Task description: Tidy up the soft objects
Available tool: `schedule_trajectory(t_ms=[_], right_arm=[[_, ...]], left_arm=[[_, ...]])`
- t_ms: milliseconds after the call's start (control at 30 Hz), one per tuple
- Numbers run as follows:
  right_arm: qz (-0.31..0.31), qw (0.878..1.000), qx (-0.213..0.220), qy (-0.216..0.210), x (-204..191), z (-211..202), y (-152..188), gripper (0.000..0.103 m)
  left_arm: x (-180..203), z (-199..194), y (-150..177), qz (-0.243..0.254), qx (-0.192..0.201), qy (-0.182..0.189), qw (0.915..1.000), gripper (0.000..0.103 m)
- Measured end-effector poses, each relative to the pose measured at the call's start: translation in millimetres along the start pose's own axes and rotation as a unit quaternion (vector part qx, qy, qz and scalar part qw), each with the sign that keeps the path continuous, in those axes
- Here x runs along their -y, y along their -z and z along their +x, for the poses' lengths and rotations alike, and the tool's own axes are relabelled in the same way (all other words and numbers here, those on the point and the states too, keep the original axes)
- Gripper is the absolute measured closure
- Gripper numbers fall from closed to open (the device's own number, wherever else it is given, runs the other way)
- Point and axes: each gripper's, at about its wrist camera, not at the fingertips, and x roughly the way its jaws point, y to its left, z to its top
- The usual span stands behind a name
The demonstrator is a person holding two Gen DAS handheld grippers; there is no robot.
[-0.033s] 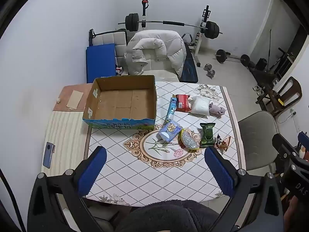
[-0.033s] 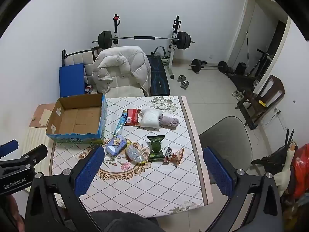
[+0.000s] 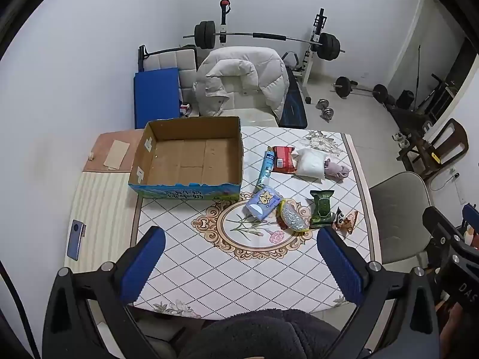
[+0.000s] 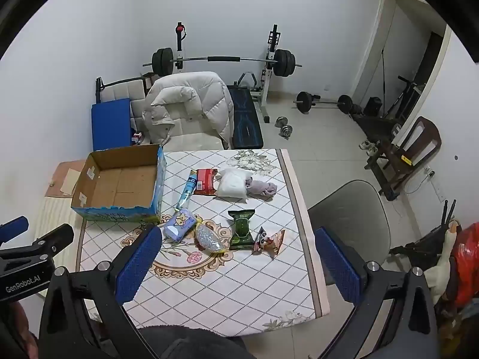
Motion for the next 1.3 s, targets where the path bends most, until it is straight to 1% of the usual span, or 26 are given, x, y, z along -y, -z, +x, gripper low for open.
schedule_trajectory(t_ms=[233, 267, 300, 400, 467, 500, 567, 833, 1300], right_arm=[[-0.003, 1.0, -0.01, -0.001, -2, 0, 5, 0.0], [0.001, 1.0, -0.012, -0.004, 5, -2, 1, 0.0], [0.0, 1.0, -0.012, -0.005, 6, -3, 1, 0.0], [-0.001, 1.0, -0.013, -0.003, 10, -5, 0, 0.0], [0.0, 1.0, -0.008, 0.002, 6, -6, 3, 0.0], [0.0, 1.0, -0.008, 0.002, 6, -6, 3, 0.0], [0.002, 1.0, -0.007, 0.001, 6, -8, 2, 0.0], [-0.005, 1.0, -0.009, -0.005, 9, -1, 5, 0.0], [-0.006, 1.0, -0.01, 0.001, 10, 7, 4, 0.0]], left_arm=[[-1, 5, -2, 0.0, -0.003, 0.004, 1.0, 0.0], [-1, 7, -2, 0.0, -0.004, 0.004, 1.0, 0.0], [0, 0, 0, 0.001, 0.002, 0.0, 1.0, 0.0], [-1, 0, -1, 0.001, 0.0, -0.001, 1.0, 0.0], [-3, -1, -4, -0.001, 0.001, -0.002, 1.0, 0.0], [5, -2, 3, 0.001, 0.005, -0.003, 1.0, 0.0], [5, -4, 3, 0.0, 0.007, -0.006, 1.0, 0.0], [7, -4, -3, 0.002, 0.001, -0.008, 1.0, 0.0], [7, -1, -4, 0.005, 0.003, -0.006, 1.0, 0.0]])
